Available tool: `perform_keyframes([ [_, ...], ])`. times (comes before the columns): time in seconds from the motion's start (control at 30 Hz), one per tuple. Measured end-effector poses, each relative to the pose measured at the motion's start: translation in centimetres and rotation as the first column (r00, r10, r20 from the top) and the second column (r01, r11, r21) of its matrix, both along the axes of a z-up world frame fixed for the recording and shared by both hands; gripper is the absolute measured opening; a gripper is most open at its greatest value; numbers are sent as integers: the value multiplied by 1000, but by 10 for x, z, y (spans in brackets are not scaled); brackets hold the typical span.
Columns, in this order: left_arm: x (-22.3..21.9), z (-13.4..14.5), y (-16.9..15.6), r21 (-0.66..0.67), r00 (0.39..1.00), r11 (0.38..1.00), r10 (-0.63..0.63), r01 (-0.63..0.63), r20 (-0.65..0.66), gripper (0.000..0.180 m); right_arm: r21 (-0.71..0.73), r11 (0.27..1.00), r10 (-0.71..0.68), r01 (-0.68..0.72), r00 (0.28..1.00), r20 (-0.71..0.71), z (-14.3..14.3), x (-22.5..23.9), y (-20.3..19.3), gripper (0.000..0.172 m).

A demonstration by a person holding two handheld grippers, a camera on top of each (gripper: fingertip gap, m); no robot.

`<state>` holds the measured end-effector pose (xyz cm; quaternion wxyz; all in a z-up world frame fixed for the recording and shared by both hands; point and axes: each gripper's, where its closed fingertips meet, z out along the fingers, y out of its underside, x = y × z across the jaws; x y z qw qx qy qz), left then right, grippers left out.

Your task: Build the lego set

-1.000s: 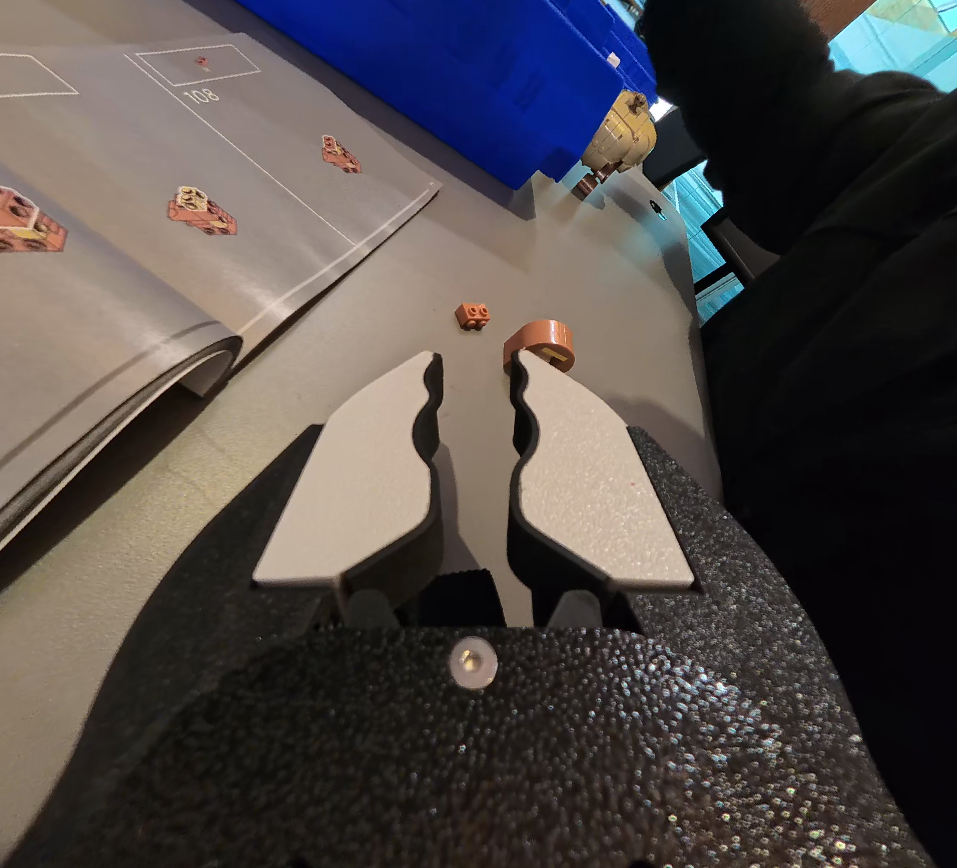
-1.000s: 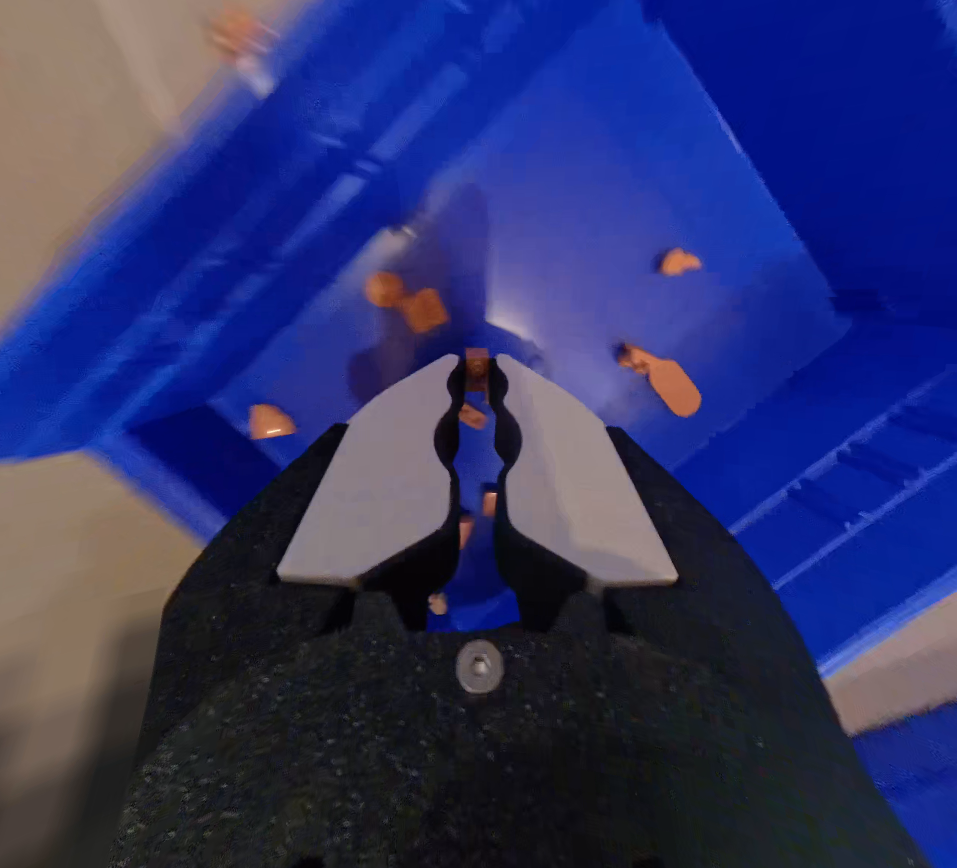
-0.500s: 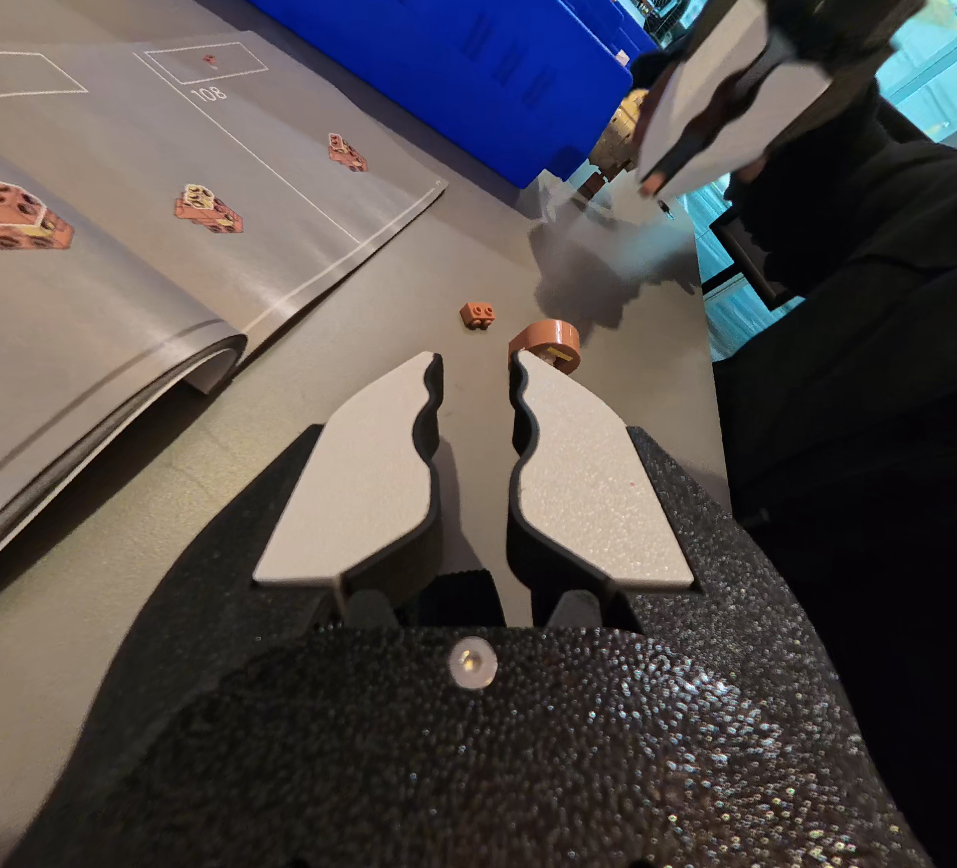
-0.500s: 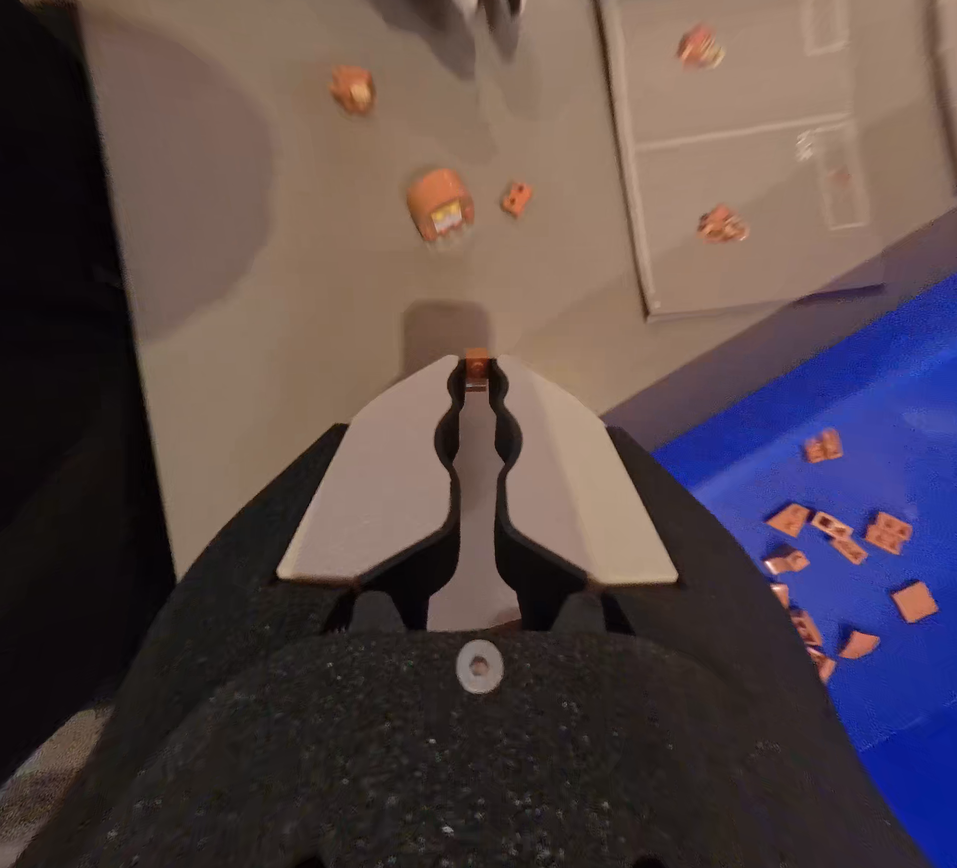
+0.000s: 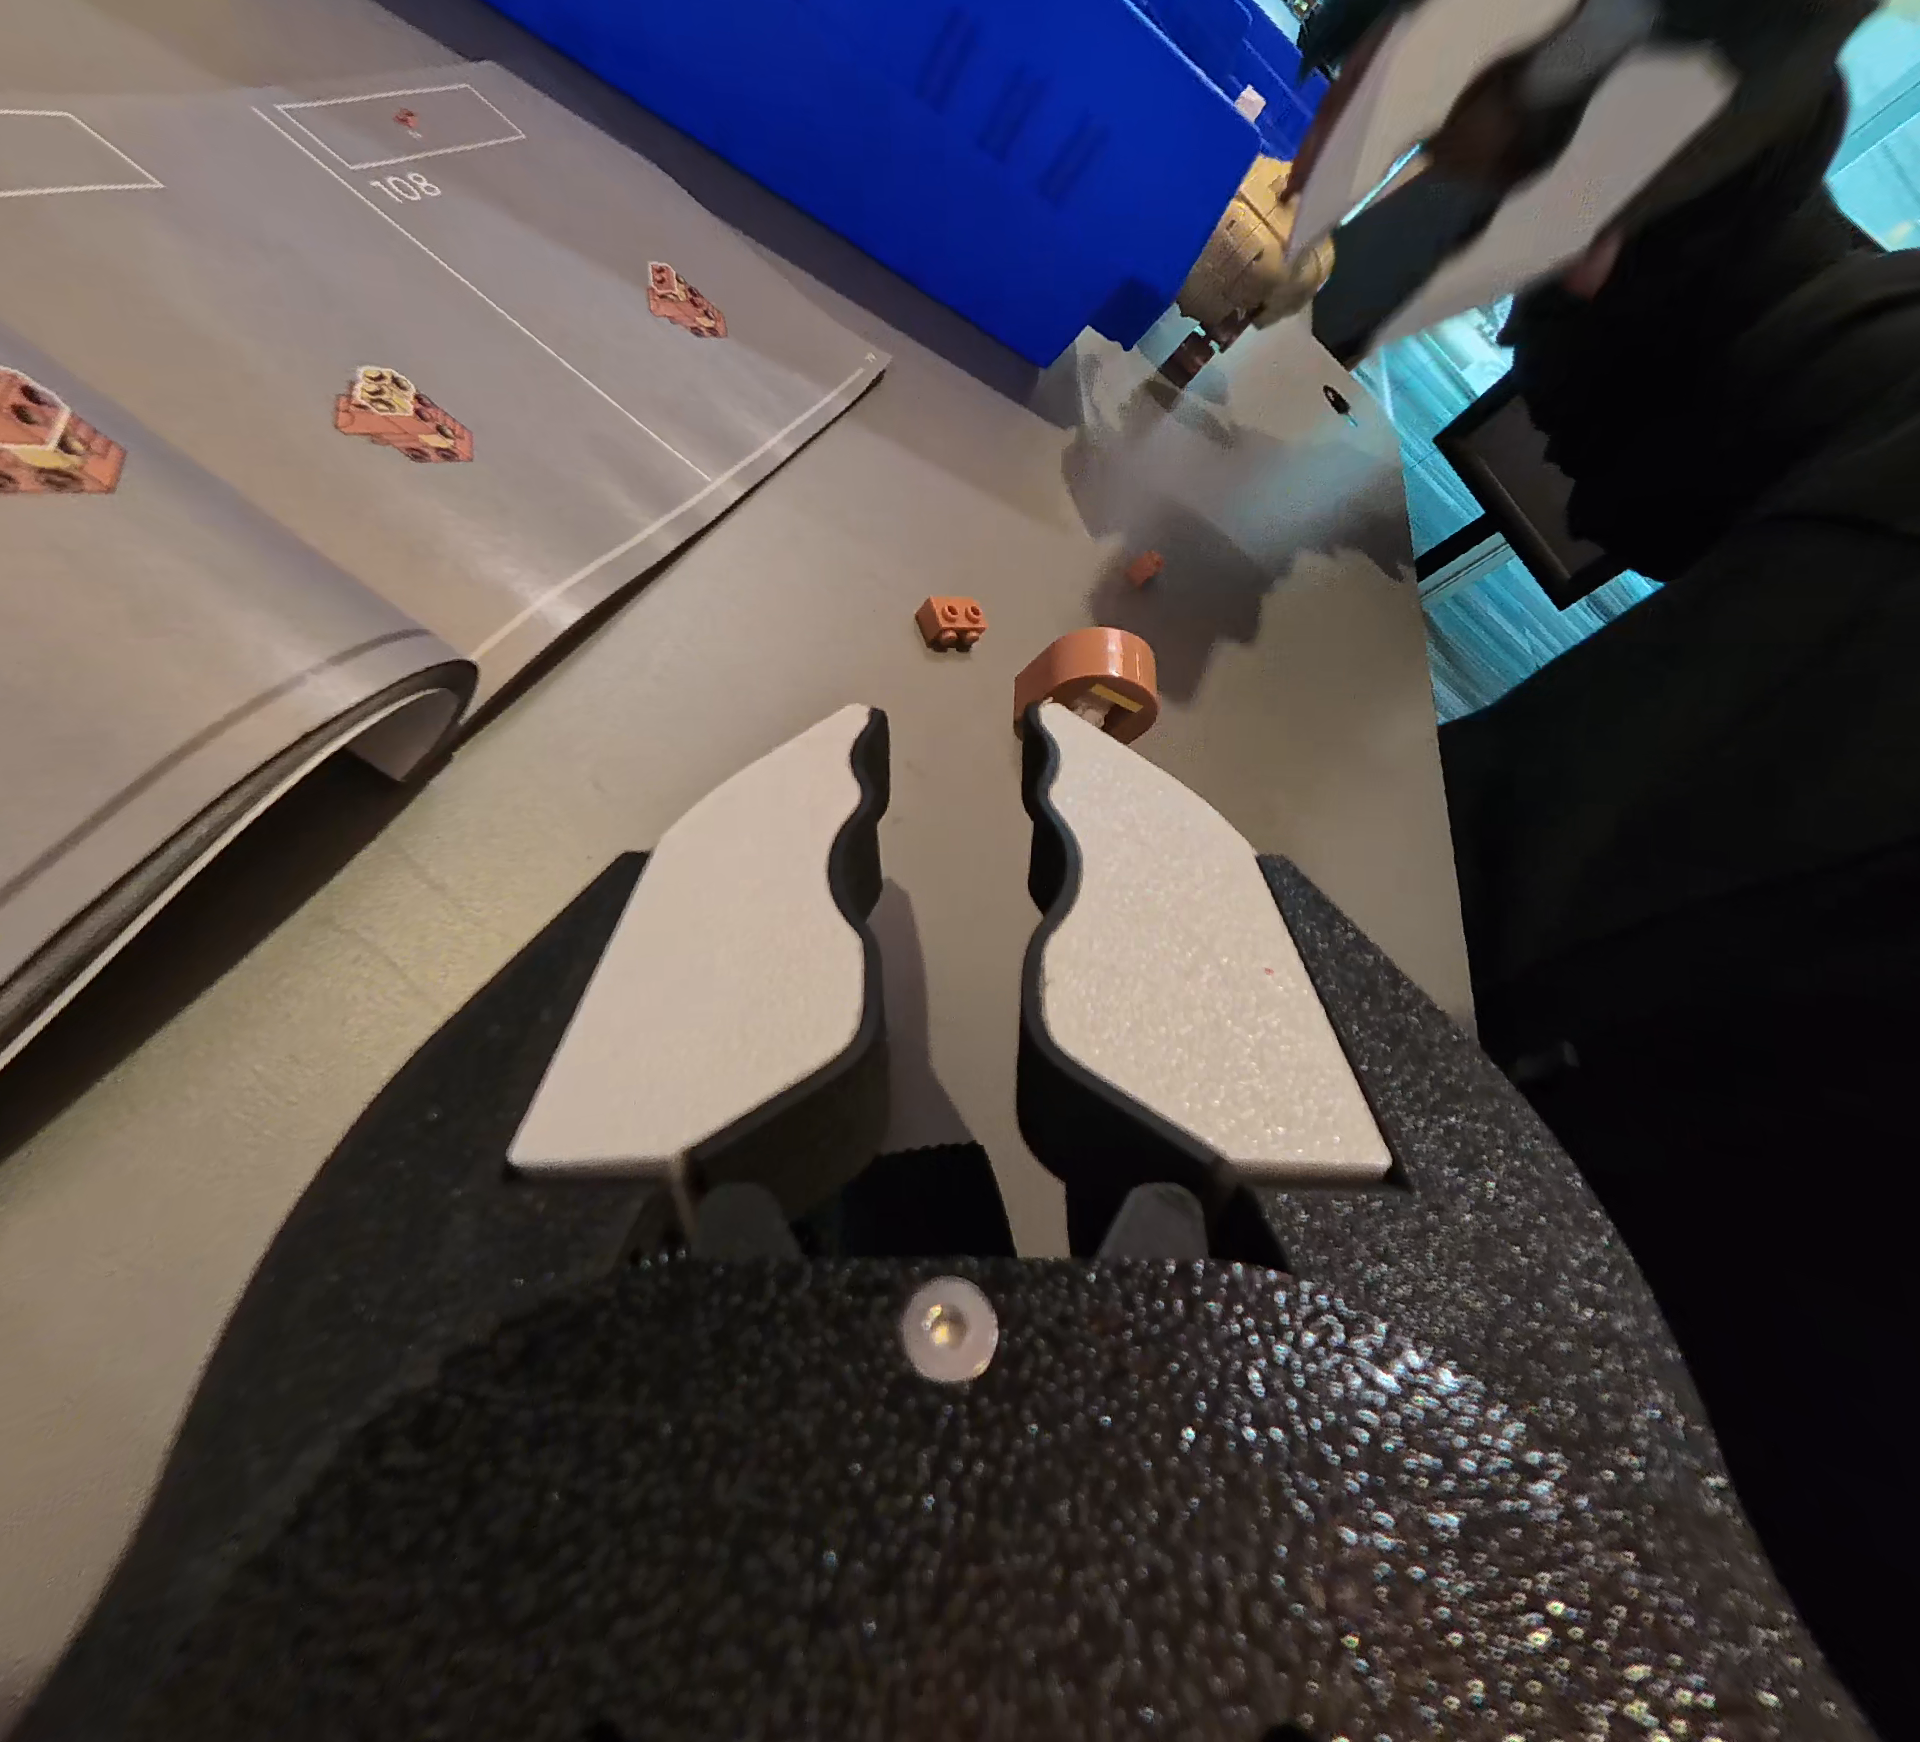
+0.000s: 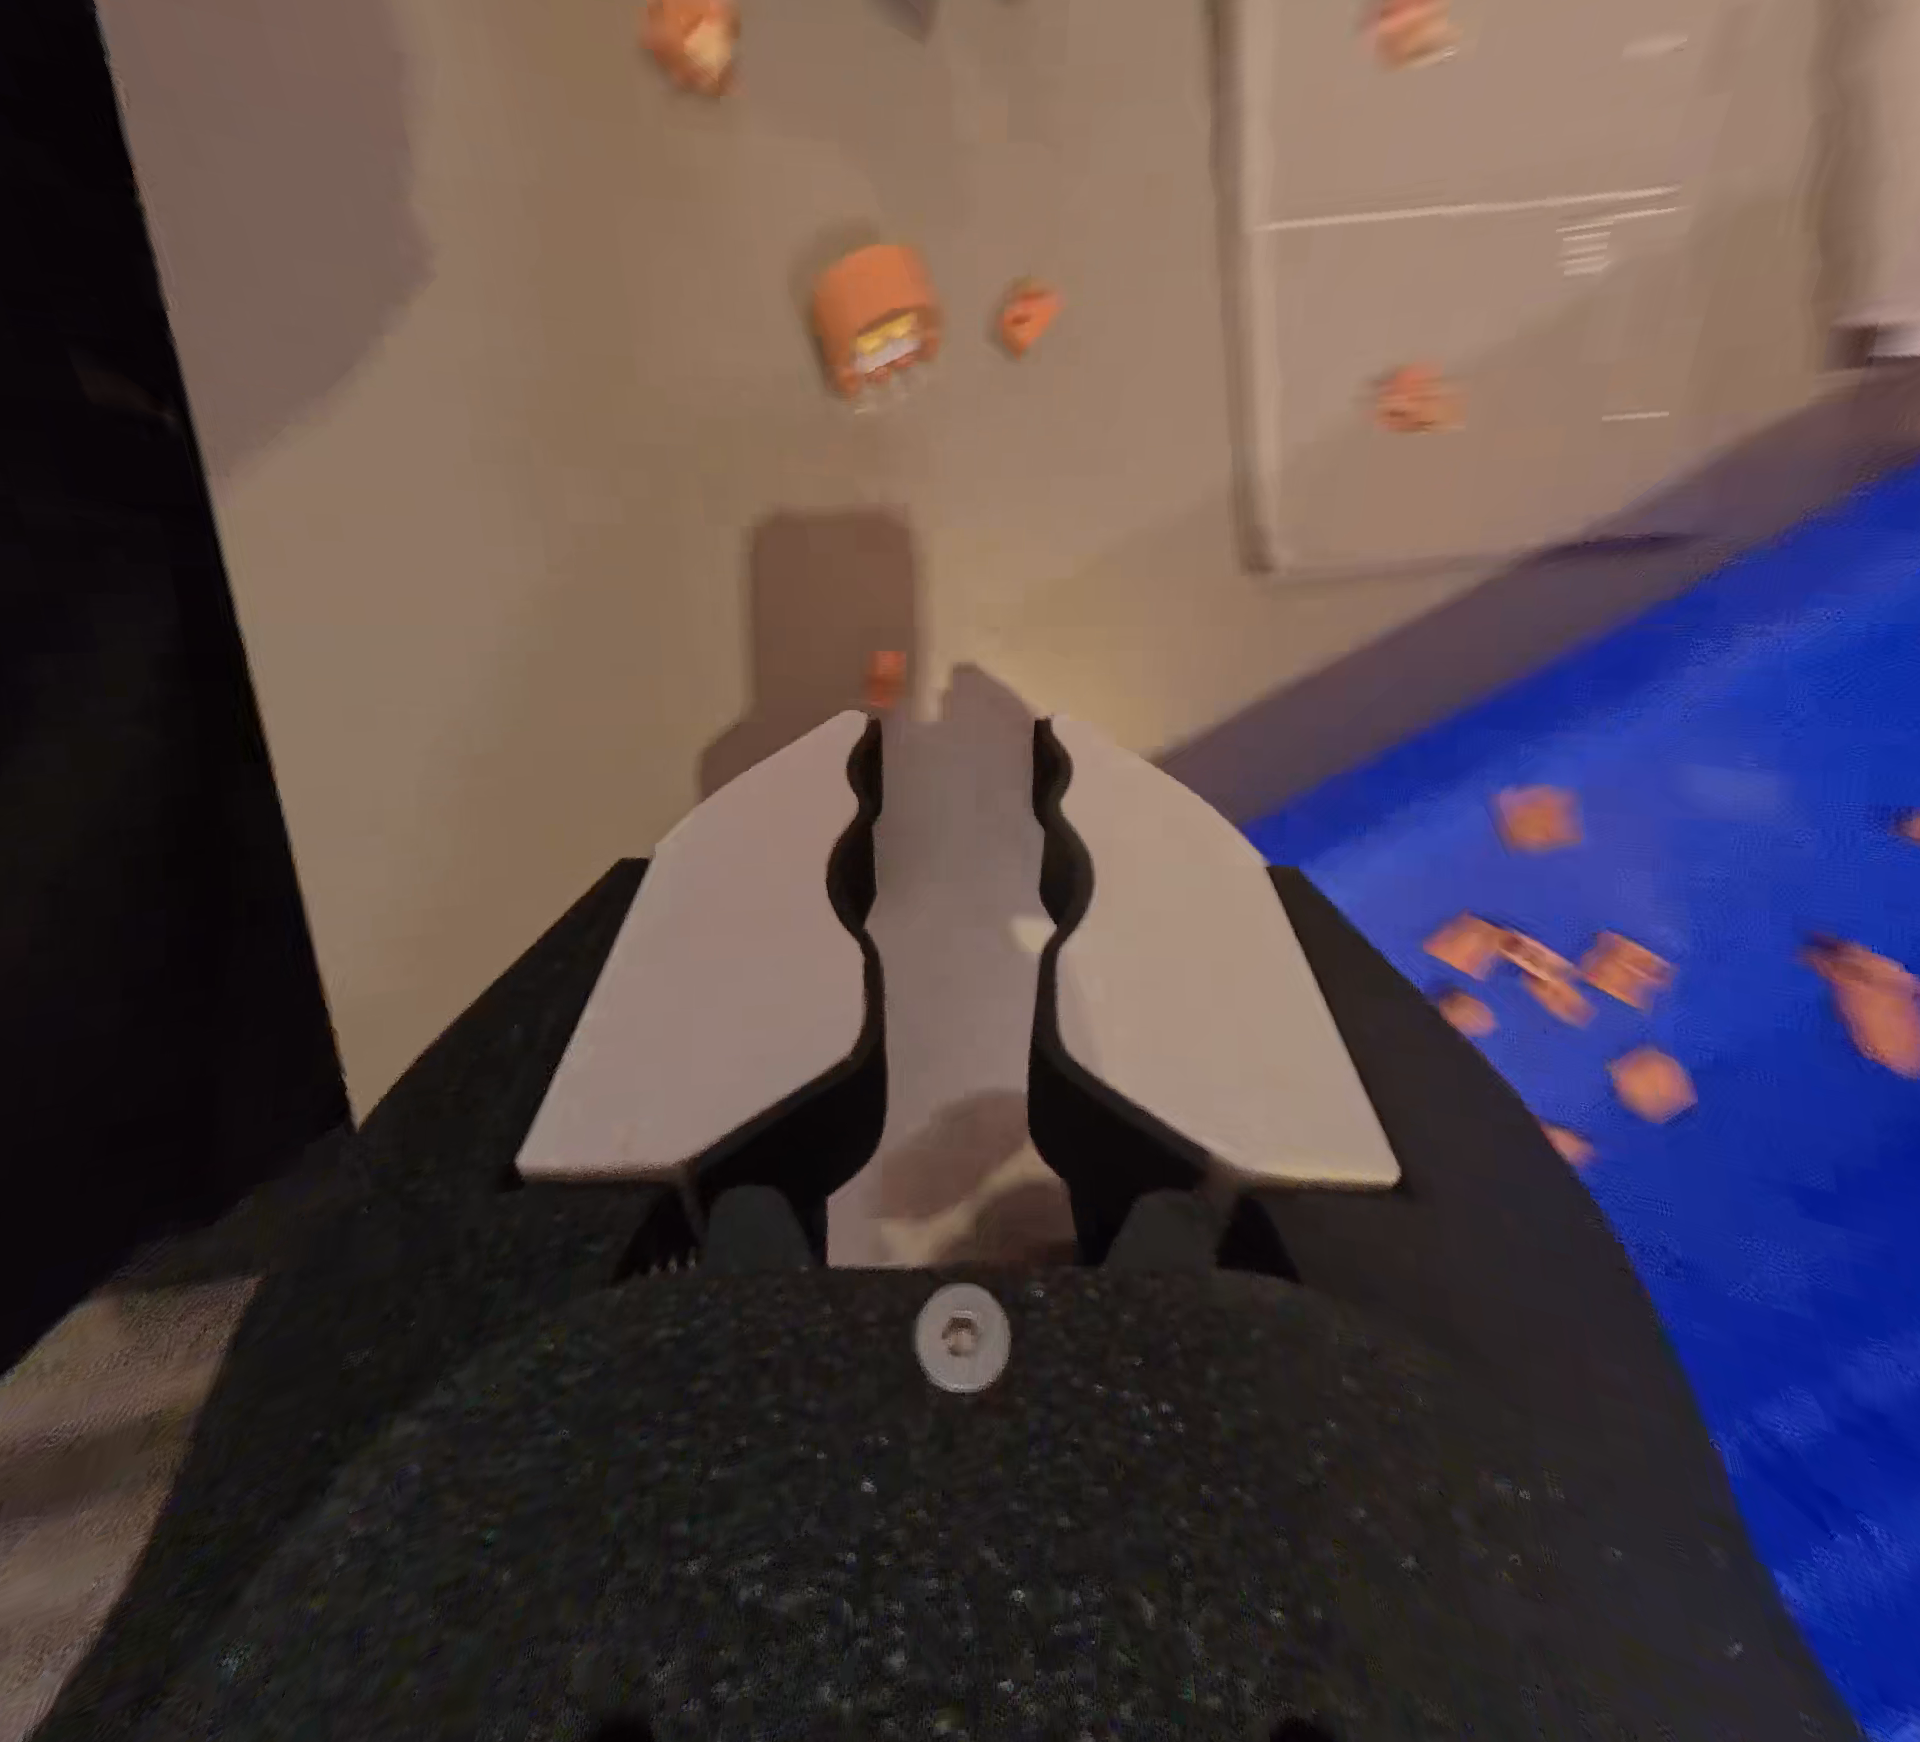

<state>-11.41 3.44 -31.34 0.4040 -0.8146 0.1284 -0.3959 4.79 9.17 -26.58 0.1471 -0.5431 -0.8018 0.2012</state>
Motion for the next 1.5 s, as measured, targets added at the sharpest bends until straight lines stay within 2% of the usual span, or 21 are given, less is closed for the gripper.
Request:
perform_keyframes([
  [0.07,0,0,0,-3,1000,1000,-2,2,0,23,60,995,-71,74,996,-57,31,7,43,22],
  [0.13,0,-1,0,-5,1000,1000,-2,2,0,23,169,969,-180,183,983,-28,33,17,102,19],
  [0.23,0,-1,0,-9,1000,1000,-3,3,3,23,195,944,-296,267,944,144,-9,33,159,19],
  [0.37,-2,0,2,-9,1000,1000,11,-11,18,23,161,932,-358,325,894,269,-63,33,182,19],
  [0.5,-3,1,2,-11,999,1000,17,-17,34,23,87,941,-339,328,904,260,-72,23,174,21],
  [0.7,-2,1,1,-12,1000,1000,4,-3,28,23,112,941,-338,319,886,317,-84,28,171,22],
  [0.8,-1,1,1,-6,1000,1000,3,-3,24,23,97,944,-330,315,890,315,-89,25,167,10],
  [0.87,-1,1,0,-4,1000,1000,4,-4,17,23,115,946,-323,302,896,306,-88,23,167,9],
  [0.97,-1,0,0,-1,1000,1000,9,-9,4,23,131,942,-333,308,900,280,-76,21,163,8],
  [1.07,-1,-1,0,1,1000,1000,14,-14,-17,23,174,938,-334,299,912,236,-44,18,154,9],
  [1.17,0,-2,0,3,999,1000,18,-18,-38,23,185,951,-280,247,942,182,-3,3,125,8],
  [1.23,0,-3,0,6,998,1000,22,-22,-51,23,164,970,-207,182,967,149,20,-14,92,8],
  [1.3,1,-4,0,8,998,1000,23,-23,-63,23,139,986,-115,96,984,138,31,-31,51,8],
  [1.37,1,-4,0,10,997,1000,24,-23,-74,23,116,993,-34,15,987,155,22,-46,11,8],
  [1.5,1,-5,-1,17,996,1000,25,-24,-88,23,127,987,55,-96,955,291,-41,-50,-35,8],
])
